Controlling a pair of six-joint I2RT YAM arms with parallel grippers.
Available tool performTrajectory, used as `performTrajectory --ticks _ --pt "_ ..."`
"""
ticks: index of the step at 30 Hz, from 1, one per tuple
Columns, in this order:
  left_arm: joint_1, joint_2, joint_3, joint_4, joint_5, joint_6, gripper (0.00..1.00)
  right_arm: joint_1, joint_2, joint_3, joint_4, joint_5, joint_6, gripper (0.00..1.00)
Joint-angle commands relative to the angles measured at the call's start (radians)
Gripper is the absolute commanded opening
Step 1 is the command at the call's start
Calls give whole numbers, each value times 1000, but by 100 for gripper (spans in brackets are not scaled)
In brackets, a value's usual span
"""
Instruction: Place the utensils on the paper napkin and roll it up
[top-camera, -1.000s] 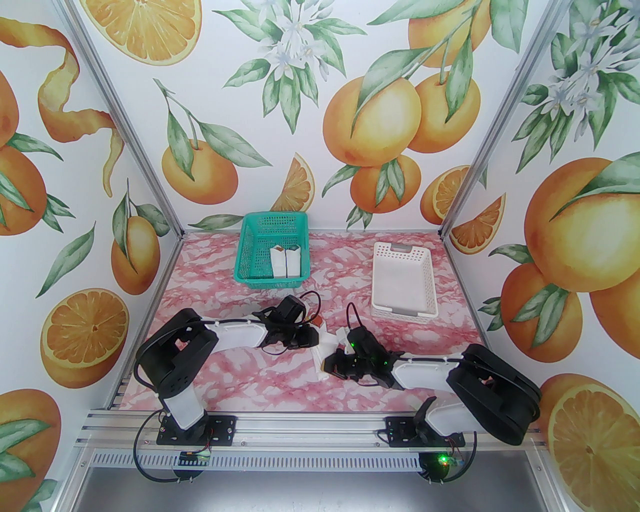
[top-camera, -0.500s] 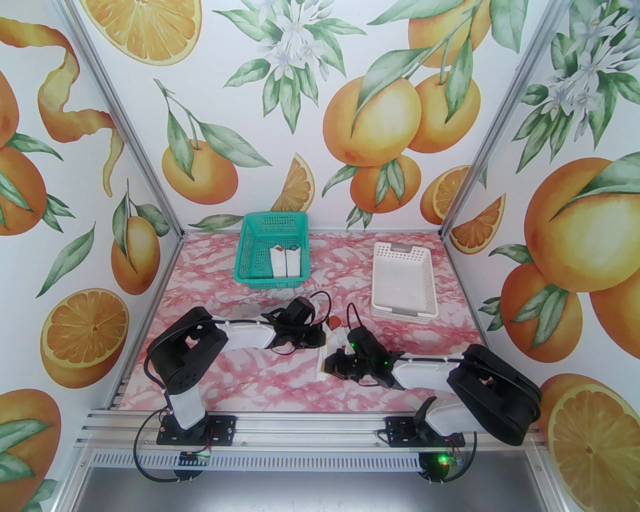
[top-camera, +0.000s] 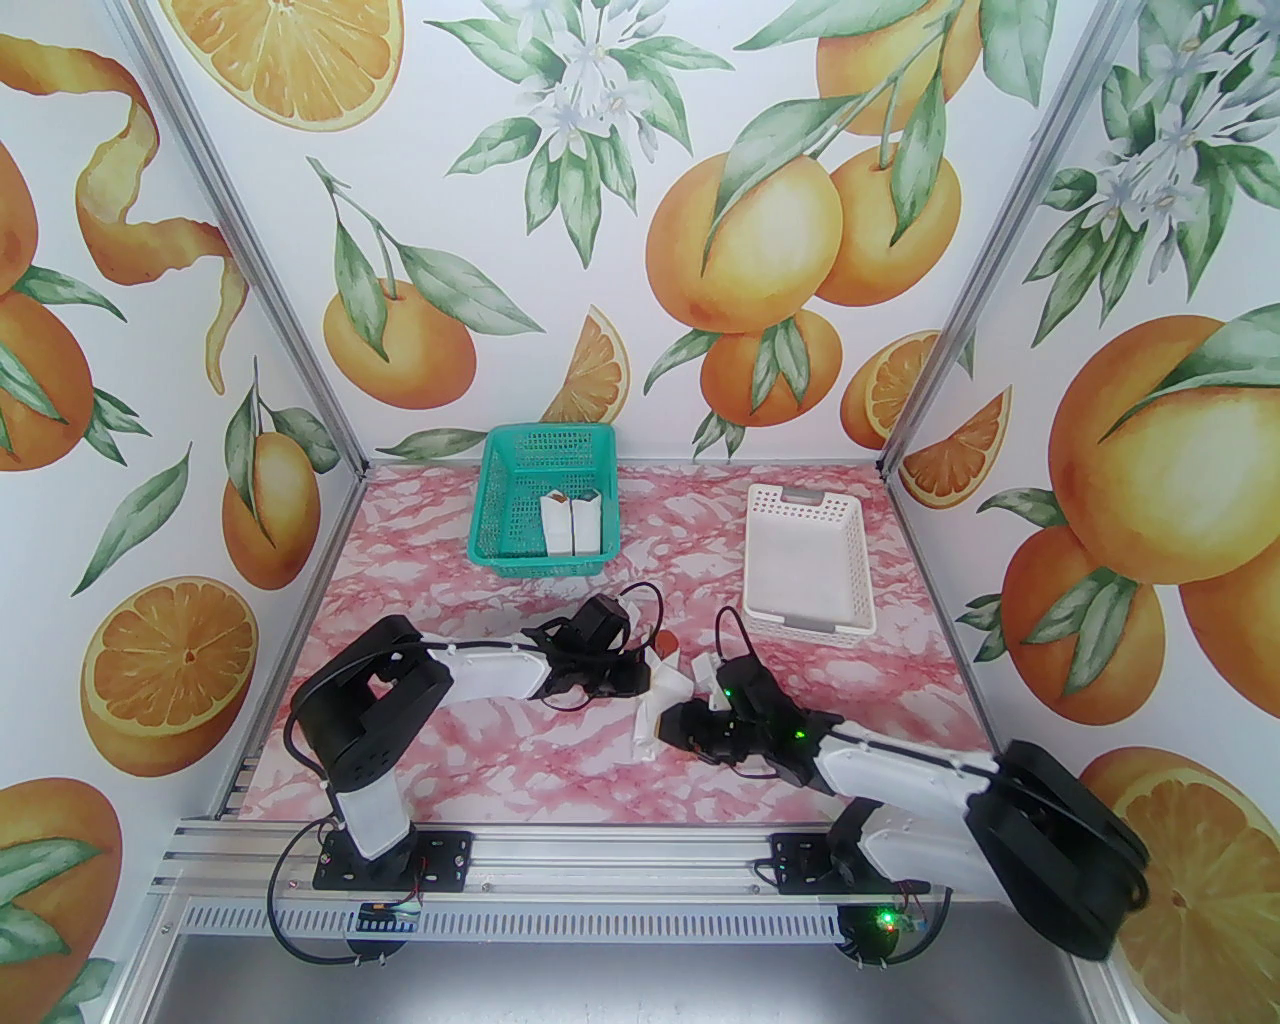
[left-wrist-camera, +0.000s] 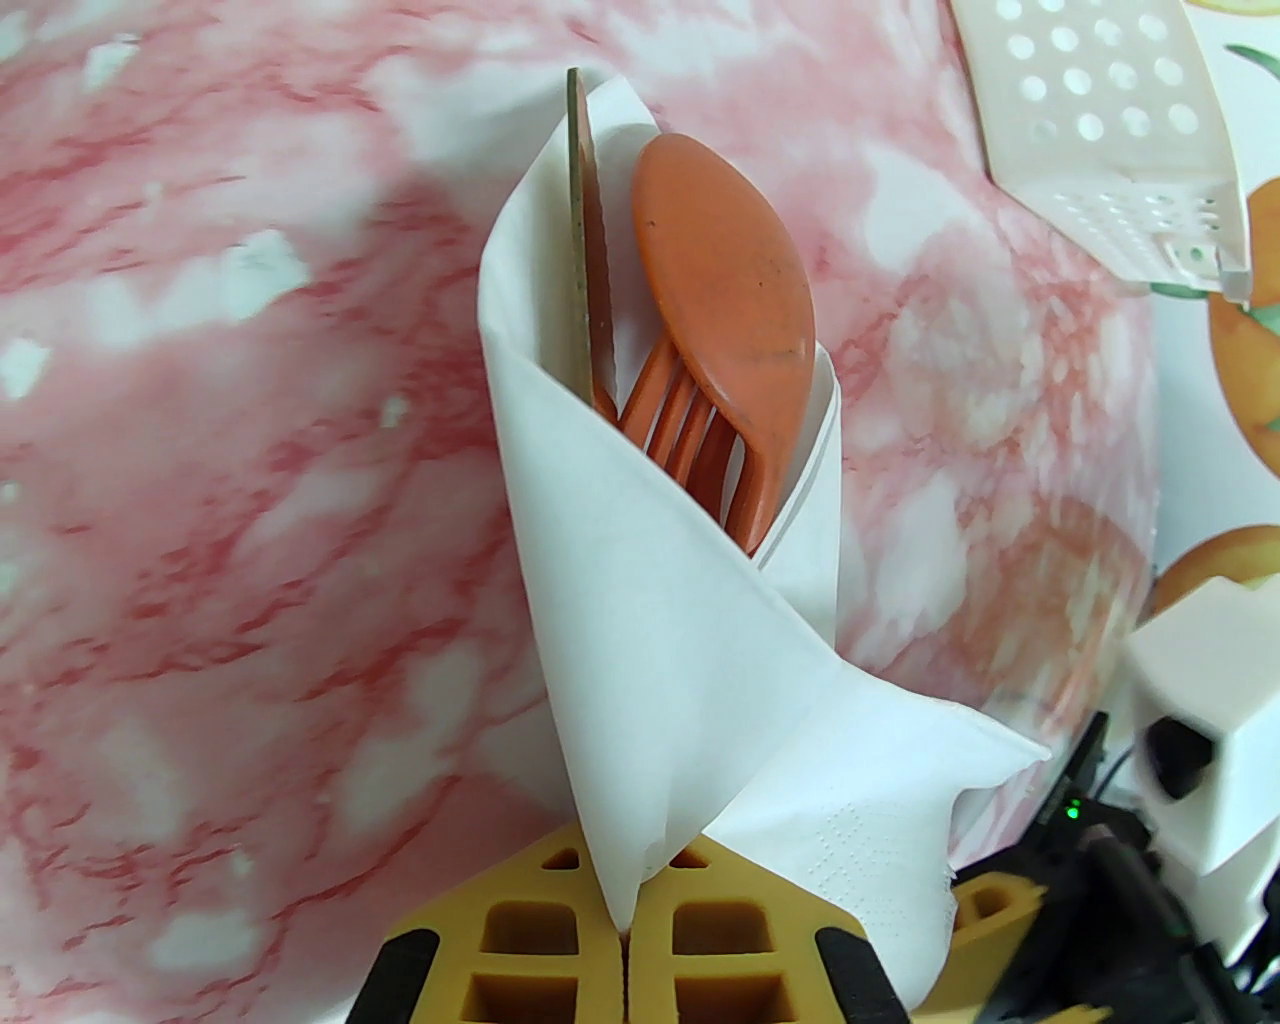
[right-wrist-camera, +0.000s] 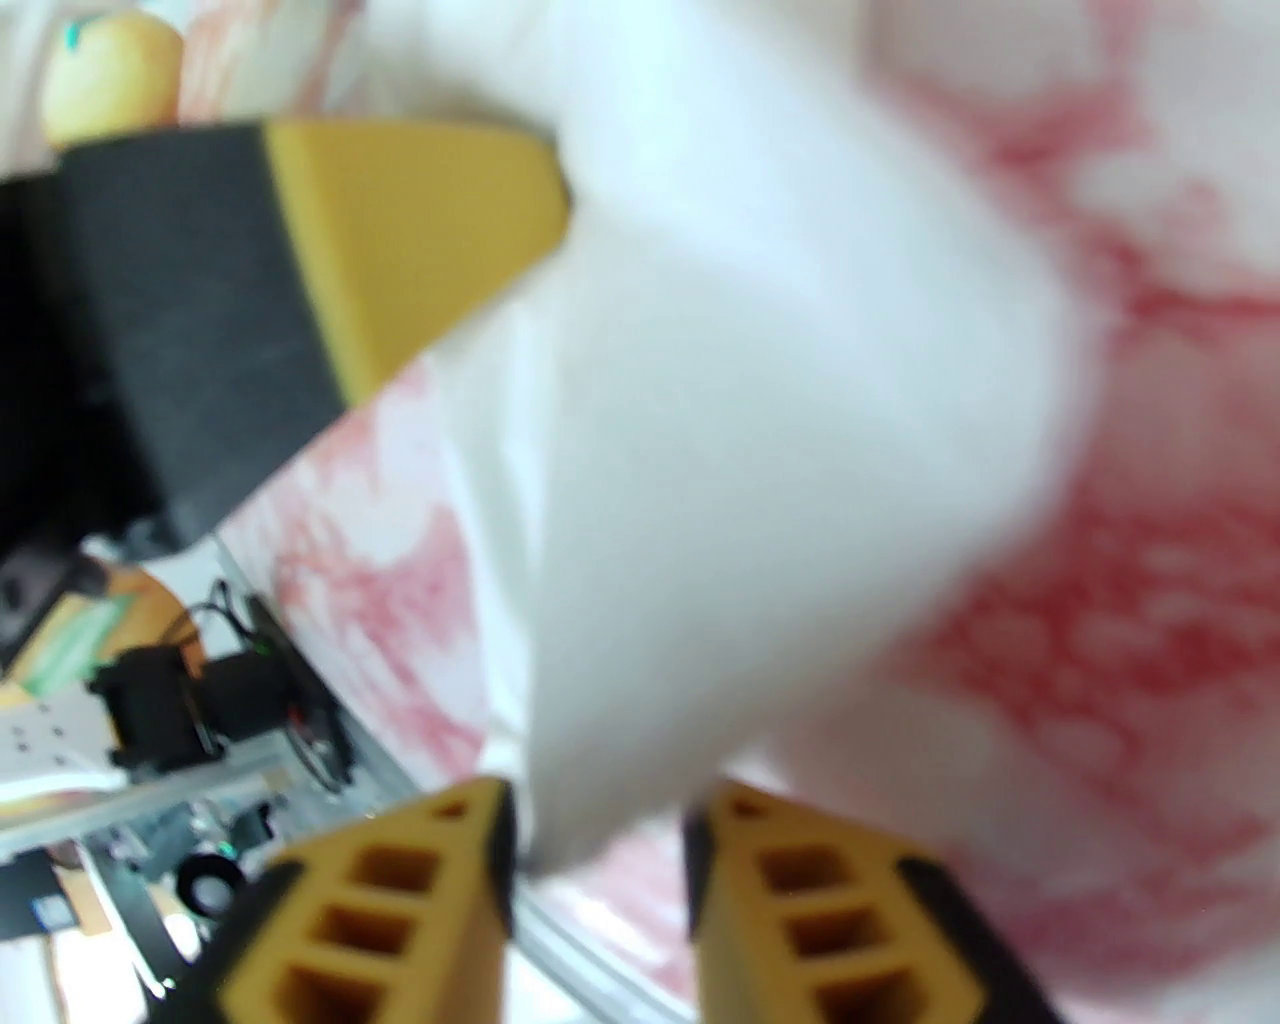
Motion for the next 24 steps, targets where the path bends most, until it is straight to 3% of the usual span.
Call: performTrajectory --ticks 1,9,24 --pt "15 -42 -29 -32 -42 33 0 -36 -88 -19 -116 18 -29 49" --pt "34 -106 -70 42 -10 28 0 -130 -260 -48 -130 -8 -24 62" --pt "94 -284 -156 89 5 54 0 -139 -273 -63 60 -5 16 71"
